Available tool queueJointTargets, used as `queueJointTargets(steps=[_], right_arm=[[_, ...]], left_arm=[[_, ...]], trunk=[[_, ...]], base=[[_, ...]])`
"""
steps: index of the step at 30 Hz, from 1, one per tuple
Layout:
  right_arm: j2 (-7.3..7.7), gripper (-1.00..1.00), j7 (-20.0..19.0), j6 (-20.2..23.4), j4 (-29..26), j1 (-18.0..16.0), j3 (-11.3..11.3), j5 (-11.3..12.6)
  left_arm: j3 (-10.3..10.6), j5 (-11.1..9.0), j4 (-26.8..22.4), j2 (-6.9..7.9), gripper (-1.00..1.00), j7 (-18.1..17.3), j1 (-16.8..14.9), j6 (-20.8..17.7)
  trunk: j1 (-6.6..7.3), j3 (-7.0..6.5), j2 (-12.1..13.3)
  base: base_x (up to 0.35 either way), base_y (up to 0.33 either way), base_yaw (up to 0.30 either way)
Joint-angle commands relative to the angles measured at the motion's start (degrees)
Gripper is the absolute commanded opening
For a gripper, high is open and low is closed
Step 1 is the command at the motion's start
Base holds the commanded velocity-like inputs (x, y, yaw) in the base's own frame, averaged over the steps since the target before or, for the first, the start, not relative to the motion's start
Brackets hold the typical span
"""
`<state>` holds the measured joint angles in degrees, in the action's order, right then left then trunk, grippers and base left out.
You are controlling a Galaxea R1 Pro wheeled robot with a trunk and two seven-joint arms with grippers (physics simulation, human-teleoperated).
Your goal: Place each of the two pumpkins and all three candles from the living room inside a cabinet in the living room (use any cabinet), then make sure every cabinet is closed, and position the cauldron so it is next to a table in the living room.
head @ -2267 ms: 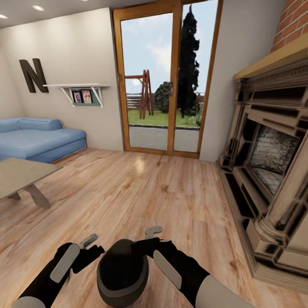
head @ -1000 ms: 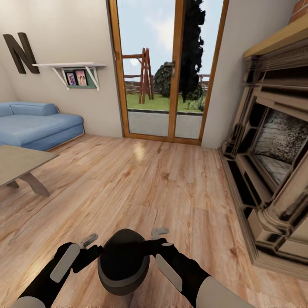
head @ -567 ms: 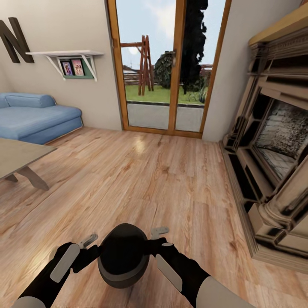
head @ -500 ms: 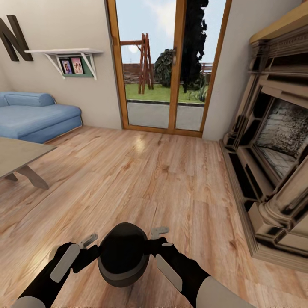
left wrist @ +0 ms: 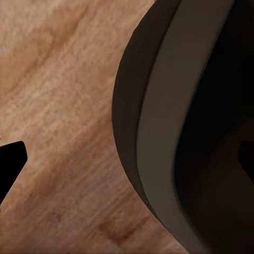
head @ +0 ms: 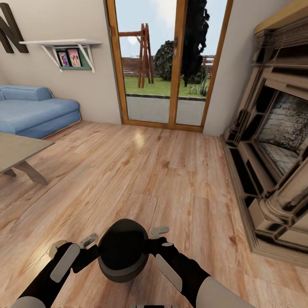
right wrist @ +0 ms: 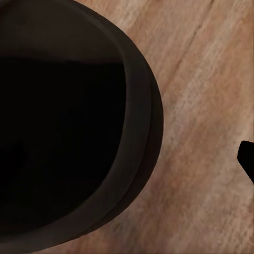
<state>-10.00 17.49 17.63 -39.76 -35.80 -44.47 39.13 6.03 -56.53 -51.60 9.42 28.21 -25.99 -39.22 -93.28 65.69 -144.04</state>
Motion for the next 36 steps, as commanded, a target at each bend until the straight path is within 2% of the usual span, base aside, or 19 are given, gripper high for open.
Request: queueJointTargets(steps=[1,3,8,10,12,14,17,27,33,36], right_arm=[[0.00,1.00,0.46,0.00,-0.06,-0.06,-0.18,0.40],[0.00,1.00,0.40,-0.14,-0.06,-0.06,-0.19,0.41],[0.00,1.00,0.17,-0.25,-0.09,-0.06,-0.25,0.40],[0.00,1.00,-0.05,-0.49,-0.11,-0.06,-0.29,0.37],[0.00,1.00,-0.68,-1.04,-0.10,-0.06,-1.16,0.39],[0.00,1.00,-1.45,-1.70,-0.01,-0.06,-3.12,0.41],[0.00,1.00,-1.76,-2.13,0.05,-0.06,-4.13,0.42],[0.00,1.00,-2.64,-2.88,1.43,-0.06,-4.39,0.38],[0.00,1.00,-3.62,-5.01,2.93,-0.06,-4.40,0.42],[0.00,1.00,-3.64,-5.27,3.07,-0.06,-4.40,0.49]], left_arm=[[0.23,-0.60,-0.08,0.04,1.00,0.57,-0.02,0.02],[0.29,-0.60,-0.08,0.01,1.00,0.58,-0.02,0.02],[1.11,-0.60,-0.08,-0.15,1.00,0.53,-0.02,0.07],[1.41,-0.56,-0.08,-1.02,1.00,0.53,-0.02,0.10],[1.66,-0.51,-0.08,-1.66,1.00,0.55,-0.02,0.10],[1.81,-0.49,-0.08,-1.98,1.00,0.53,-0.03,0.11],[1.87,-0.43,-0.13,-2.14,1.00,0.54,-0.02,0.11],[1.88,-0.34,-0.17,-2.14,1.00,0.57,-0.08,0.11],[1.88,-0.34,-0.17,-2.20,1.00,0.60,-0.09,0.13],[1.88,-0.34,-0.17,-2.16,1.00,0.60,-0.10,0.12]], trunk=[[-0.01,0.28,-0.04],[-0.06,0.72,-0.07],[-0.06,0.72,-0.07],[-0.06,0.72,-0.07],[-0.06,0.72,-0.07],[-0.06,0.72,-0.07],[-0.06,0.72,-0.07],[-0.06,0.72,-0.07],[-0.22,2.05,-0.15],[-0.22,2.05,-0.15]], base=[[0.000,0.000,0.000],[0.000,0.000,0.000],[0.000,0.000,0.000],[0.000,0.000,0.000],[0.000,0.000,0.000],[0.000,0.000,0.000],[0.000,0.000,0.000],[0.000,0.000,0.000],[0.000,0.000,0.000],[0.000,0.000,0.000]])
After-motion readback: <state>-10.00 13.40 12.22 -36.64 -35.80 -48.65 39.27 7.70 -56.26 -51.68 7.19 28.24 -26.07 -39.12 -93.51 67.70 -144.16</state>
